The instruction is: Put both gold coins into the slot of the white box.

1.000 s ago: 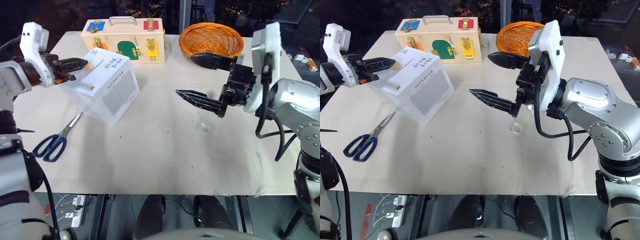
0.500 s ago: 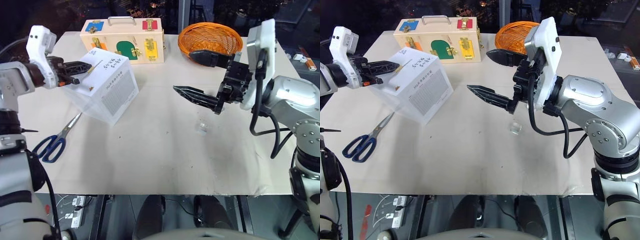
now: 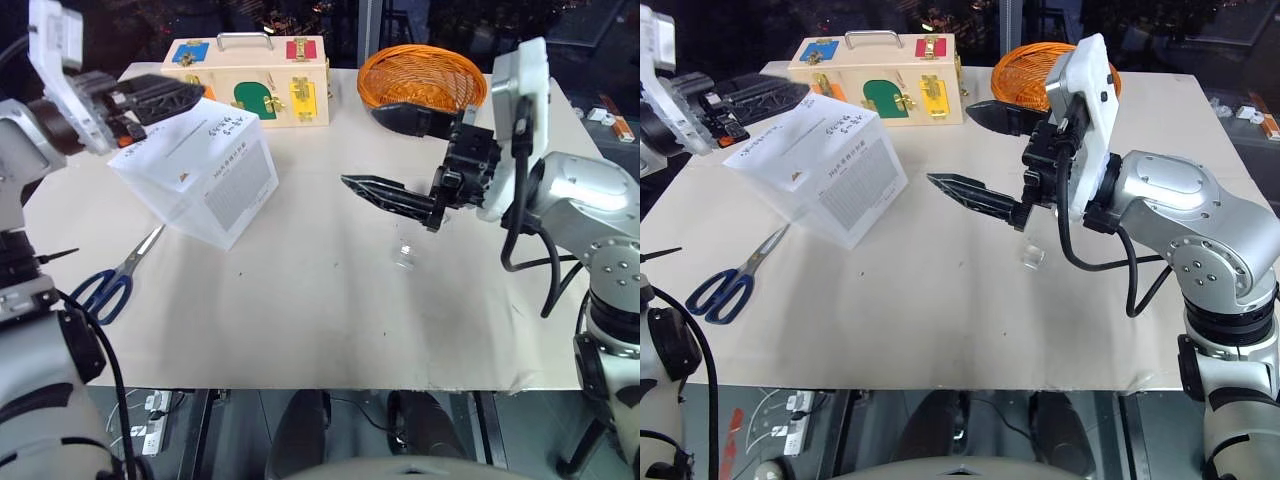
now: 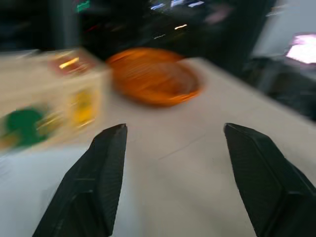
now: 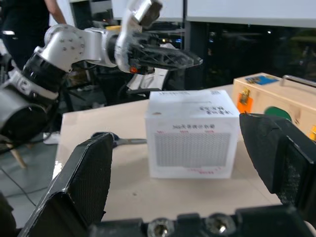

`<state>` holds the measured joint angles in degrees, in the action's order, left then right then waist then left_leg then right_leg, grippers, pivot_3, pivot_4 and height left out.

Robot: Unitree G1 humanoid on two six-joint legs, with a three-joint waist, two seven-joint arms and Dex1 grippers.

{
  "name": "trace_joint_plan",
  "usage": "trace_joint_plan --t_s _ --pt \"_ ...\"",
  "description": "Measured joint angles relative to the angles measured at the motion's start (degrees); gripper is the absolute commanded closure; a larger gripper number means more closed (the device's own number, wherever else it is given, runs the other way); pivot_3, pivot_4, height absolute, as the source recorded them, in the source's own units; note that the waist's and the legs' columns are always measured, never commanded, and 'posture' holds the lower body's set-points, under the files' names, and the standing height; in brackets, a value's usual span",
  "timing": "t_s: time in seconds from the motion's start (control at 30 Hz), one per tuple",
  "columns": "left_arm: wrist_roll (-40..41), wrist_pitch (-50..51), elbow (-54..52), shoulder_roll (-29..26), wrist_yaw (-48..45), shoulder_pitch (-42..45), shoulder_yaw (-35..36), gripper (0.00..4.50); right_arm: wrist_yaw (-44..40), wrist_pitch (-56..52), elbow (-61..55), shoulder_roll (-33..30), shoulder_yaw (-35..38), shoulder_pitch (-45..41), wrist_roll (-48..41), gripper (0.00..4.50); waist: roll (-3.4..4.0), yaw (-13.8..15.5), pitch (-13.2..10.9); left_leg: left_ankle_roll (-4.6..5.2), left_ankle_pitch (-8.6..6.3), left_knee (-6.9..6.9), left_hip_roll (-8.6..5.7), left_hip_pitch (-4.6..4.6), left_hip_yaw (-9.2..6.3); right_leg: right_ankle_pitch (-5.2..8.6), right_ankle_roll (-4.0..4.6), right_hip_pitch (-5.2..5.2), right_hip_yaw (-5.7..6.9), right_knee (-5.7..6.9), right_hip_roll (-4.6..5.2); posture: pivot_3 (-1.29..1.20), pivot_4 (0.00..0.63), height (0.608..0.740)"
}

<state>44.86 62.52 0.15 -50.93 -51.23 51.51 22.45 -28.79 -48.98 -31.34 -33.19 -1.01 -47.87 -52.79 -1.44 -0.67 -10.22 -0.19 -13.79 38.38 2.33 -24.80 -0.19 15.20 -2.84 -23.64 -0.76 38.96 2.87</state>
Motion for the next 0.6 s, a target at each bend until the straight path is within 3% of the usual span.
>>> trace_joint_plan --t_s 0.2,0.43,0.47,0.5,0.53,0.6 --pt "9.3 5.5 -18.3 8.4 7.5 -11.0 -0.7 1.22 0.7 -1.9 2.3 -0.8 2.4 -1.1 -1.3 0.00 0.01 -0.6 0.0 -0.01 0.00 0.00 0.02 0.12 -0.02 -0.01 0.01 -0.01 -0.16 0.14 -0.04 0.00 0.150 0.726" --pt "9.4 0.3 -29.1 9.7 8.1 -30.0 -2.2 1.22 2.9 -8.7 3.1 -9.6 3.5 -0.9 0.4 0.00 0.01 -0.8 0.0 0.00 0.00 -0.03 0.01 0.11 0.03 -0.01 0.01 -0.02 -0.16 0.06 -0.02 0.00 0.150 0.726" --pt "8.7 -0.9 -29.4 9.4 7.5 -32.5 -2.9 1.22 1.9 -8.9 1.7 -11.5 5.5 3.2 1.6 0.00 0.00 -0.7 0.0 0.01 0.00 -0.04 0.01 0.12 0.07 -0.01 0.01 -0.02 -0.18 0.05 -0.02 0.00 0.150 0.726" --pt "8.0 -3.5 -30.8 8.7 6.1 -36.4 -2.6 1.22 -3.5 -5.5 -5.8 -12.8 17.4 23.5 4.7 0.00 -0.82 1.6 0.7 -0.01 -0.01 -0.47 0.03 0.03 -0.35 0.11 0.11 0.29 0.15 -0.65 -0.12 0.00 0.150 0.726" --pt "6.7 -5.3 -30.6 7.7 5.0 -41.2 -1.2 1.22 -7.6 -3.9 -8.8 -12.9 24.3 40.2 7.9 0.00 -0.87 2.5 0.9 -0.04 -0.06 -0.53 0.21 0.14 -0.34 0.35 0.04 0.82 0.28 -1.02 -0.18 0.00 0.150 0.726" --pt "2.7 -8.1 -28.2 6.3 3.8 -48.2 -0.3 1.22 -14.6 -1.4 -9.4 -12.0 31.1 63.3 14.2 0.00 -0.11 3.4 0.8 -0.09 -0.09 -0.46 -0.04 -0.03 0.12 0.83 -0.31 0.73 -0.14 -0.83 0.25 0.00 0.150 0.726"
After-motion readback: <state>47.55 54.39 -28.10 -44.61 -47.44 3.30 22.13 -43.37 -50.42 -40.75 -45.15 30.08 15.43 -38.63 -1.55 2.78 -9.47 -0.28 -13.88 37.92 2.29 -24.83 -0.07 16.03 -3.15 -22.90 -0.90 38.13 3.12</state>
